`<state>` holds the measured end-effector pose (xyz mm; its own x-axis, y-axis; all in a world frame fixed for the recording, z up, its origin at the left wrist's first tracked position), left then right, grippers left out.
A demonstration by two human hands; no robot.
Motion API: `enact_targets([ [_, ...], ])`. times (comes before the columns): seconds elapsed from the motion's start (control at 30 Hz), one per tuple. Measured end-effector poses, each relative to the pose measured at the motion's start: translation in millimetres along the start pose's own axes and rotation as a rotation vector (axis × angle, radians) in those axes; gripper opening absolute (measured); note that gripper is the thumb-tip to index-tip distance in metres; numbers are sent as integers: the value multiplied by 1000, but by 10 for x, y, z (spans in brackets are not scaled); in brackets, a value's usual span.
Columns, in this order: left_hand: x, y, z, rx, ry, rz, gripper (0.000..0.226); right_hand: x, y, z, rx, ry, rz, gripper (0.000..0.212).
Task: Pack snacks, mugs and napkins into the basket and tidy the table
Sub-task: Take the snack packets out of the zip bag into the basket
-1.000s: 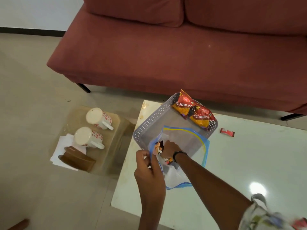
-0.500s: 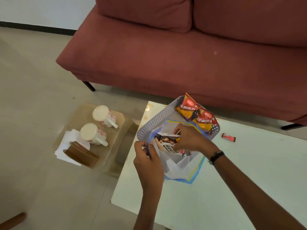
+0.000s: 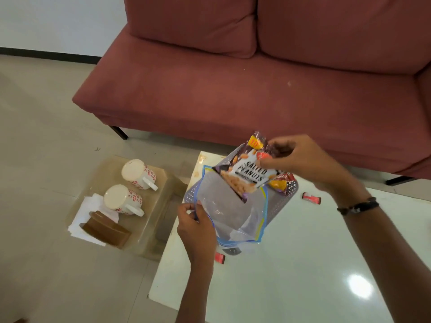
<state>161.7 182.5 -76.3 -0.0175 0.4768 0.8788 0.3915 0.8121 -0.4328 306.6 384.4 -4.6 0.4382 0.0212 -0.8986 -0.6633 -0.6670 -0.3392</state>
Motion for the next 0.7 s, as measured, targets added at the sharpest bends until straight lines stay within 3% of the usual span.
enact_targets([
  [0.13, 25, 42, 69, 6, -14, 3, 17, -165, -444, 137, 121, -17, 78, 22],
  [0.27, 9, 41, 76, -9, -24, 9, 17, -6, -763, 402, 262, 0, -32, 20],
  [0.43, -49, -6, 18, -8, -9, 5, 16, 781, -324, 873, 135, 127, -389, 22],
  [0.53, -92, 16, 29, -36, -9, -2, 21, 1376, -35, 1126, 108, 237, -440, 16],
  [0.6, -108, -3, 45, -36, -9, -11, 20, 1669, 76, 1260, 117, 277, -456, 28],
  [0.7, -157, -14, 70, -35, -39, -44, 18, 1941, 190, 1406, 110, 290, -515, 27],
])
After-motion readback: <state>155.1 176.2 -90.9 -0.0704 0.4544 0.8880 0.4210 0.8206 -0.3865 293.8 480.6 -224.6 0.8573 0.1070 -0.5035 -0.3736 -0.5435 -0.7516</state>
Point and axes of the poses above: each hand's wrist, its own z-axis towards the middle knuckle, its own y-axis out of the palm, x = y × z, the point moved 8 cm from there along z, towards the middle knuckle, and after that the axes turned 1 degree about y, right-handed, at the moved point
